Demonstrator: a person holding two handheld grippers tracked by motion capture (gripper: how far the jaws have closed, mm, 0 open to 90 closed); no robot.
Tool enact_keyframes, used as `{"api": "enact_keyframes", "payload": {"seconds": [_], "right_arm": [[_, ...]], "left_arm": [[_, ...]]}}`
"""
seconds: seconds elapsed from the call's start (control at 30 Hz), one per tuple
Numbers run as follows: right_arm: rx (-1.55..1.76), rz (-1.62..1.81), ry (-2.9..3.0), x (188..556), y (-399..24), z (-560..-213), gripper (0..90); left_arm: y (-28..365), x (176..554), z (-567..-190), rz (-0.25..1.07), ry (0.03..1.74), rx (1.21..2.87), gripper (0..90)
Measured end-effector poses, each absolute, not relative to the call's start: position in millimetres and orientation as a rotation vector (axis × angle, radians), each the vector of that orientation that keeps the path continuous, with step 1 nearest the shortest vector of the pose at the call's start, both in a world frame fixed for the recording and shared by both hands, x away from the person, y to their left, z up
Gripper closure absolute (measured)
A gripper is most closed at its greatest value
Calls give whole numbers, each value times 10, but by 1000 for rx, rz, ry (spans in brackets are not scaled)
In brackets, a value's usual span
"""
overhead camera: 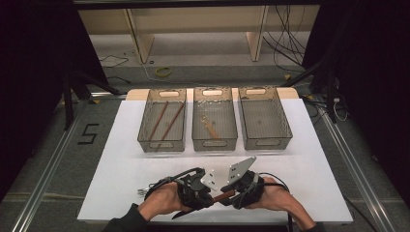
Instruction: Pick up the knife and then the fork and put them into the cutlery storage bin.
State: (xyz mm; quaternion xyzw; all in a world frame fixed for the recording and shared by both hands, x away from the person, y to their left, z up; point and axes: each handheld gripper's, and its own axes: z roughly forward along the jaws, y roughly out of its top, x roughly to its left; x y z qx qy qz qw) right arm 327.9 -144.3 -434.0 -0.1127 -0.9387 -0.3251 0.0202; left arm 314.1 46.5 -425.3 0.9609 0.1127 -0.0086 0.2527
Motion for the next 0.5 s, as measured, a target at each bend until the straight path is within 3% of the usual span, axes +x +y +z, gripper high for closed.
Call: {"api": "enact_keyframes", "payload": {"seconds": [0.5], "right_arm": [[-210,-941,-2889,3275,-1483,-4330,682]], "left_arm": [[422,3103,-4246,-29,217,2642,760]]}}
